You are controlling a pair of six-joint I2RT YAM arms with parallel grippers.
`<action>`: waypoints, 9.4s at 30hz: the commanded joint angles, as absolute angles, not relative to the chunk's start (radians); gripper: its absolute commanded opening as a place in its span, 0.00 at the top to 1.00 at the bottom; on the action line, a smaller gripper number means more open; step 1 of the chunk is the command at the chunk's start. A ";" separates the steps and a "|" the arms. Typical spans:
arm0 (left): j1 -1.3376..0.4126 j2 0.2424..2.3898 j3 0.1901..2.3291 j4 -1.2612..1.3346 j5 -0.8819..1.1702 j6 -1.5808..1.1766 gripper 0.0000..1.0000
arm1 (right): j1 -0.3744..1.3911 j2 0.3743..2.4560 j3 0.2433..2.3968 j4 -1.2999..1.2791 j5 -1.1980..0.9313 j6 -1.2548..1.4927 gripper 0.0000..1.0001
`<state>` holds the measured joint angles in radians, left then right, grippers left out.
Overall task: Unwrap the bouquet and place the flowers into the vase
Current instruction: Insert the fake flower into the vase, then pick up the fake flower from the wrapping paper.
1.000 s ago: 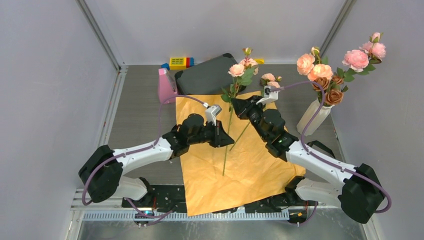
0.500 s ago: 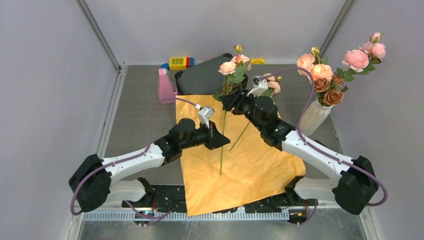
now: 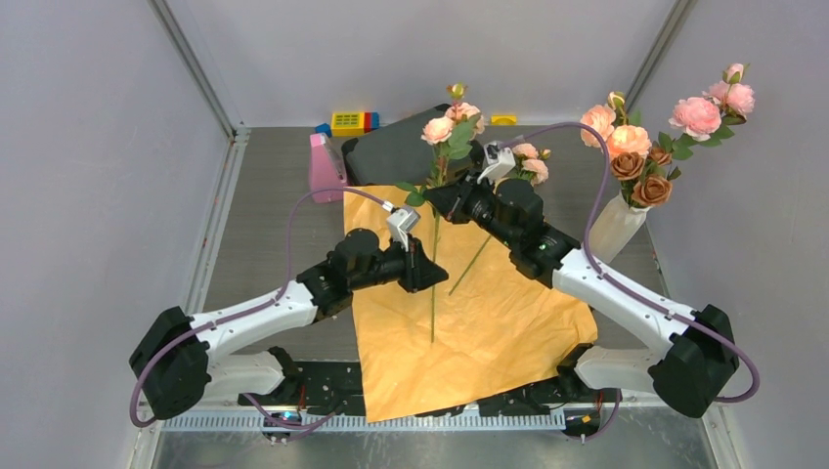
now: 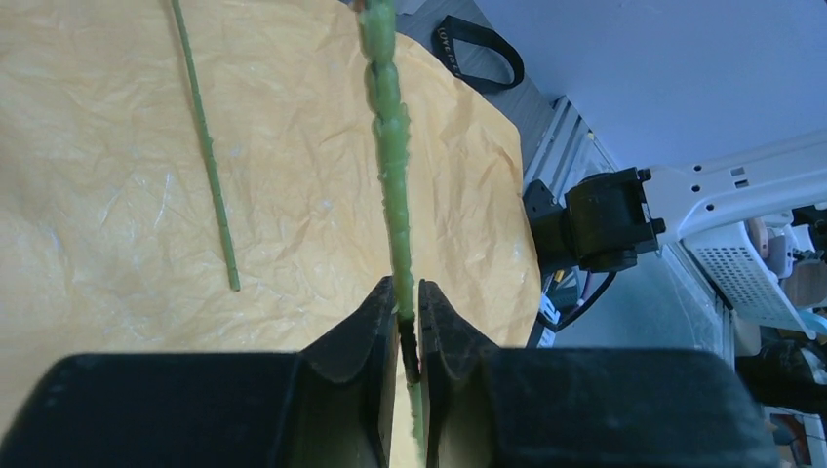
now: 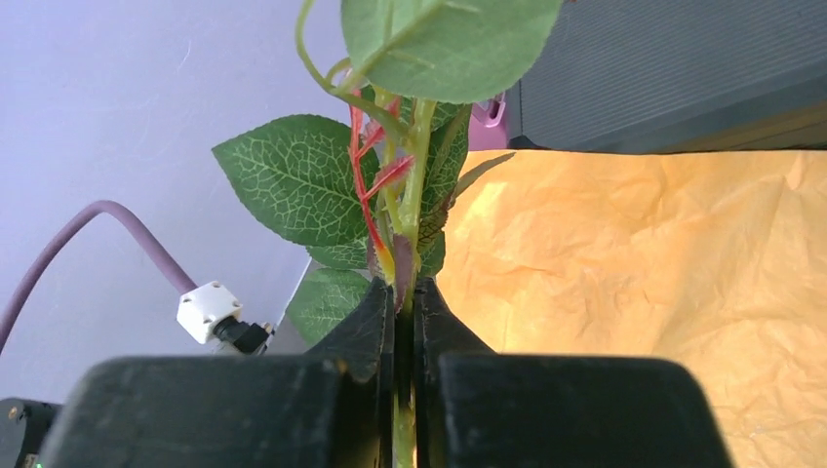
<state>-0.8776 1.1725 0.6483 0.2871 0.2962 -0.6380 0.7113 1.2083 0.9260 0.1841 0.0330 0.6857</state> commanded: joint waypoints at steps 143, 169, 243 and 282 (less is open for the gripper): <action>-0.158 1.097 0.989 -0.591 0.410 -0.186 0.07 | 0.014 0.901 0.945 0.623 0.605 -0.399 0.64; -0.158 1.095 0.984 -0.585 0.428 -0.203 0.07 | 0.014 0.746 0.996 0.203 0.493 -0.227 0.33; -0.818 1.673 1.150 -0.124 0.150 -0.406 0.22 | 0.014 0.366 0.494 -0.336 0.117 0.716 0.20; -0.961 2.254 1.738 -0.423 -0.094 -0.297 1.00 | 0.014 0.431 0.363 -0.216 0.098 0.740 0.21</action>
<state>-0.9562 2.2646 1.7607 -0.3908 -0.1040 -0.2417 0.0174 0.4320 0.3660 -0.2722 0.1055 0.7284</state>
